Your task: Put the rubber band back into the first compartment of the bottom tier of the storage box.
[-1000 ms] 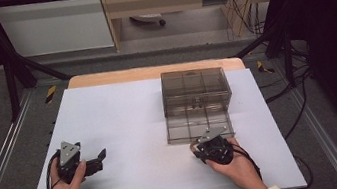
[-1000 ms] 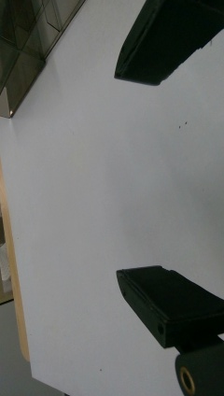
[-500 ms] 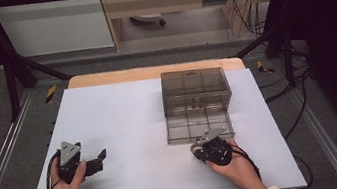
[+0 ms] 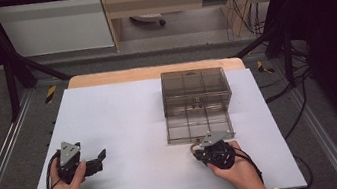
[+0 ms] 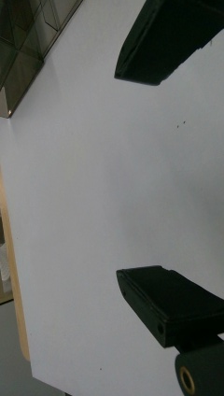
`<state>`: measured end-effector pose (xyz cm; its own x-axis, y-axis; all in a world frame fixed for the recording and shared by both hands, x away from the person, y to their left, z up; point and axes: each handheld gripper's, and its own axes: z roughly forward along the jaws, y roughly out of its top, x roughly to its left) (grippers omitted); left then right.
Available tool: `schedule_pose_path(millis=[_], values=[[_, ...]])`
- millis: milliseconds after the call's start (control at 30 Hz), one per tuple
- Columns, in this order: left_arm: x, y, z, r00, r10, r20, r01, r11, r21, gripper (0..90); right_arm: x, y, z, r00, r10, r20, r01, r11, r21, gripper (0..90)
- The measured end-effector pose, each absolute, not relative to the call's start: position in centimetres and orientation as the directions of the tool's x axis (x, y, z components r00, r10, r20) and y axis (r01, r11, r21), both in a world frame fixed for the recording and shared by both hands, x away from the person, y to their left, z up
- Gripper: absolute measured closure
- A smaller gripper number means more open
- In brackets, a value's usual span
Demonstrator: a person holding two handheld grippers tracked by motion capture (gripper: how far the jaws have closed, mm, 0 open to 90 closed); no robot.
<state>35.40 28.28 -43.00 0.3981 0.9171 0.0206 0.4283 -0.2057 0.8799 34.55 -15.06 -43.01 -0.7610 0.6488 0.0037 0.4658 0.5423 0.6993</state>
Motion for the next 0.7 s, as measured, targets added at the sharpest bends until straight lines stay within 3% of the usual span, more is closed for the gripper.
schedule_pose_path(millis=[700], values=[[35.5,28.6,-43.2,0.386,0.922,0.011,0.438,-0.194,0.878,4.6,37.4,-15.0,-41.1,-0.752,0.659,-0.013,0.410,0.483,0.774,84.2]])
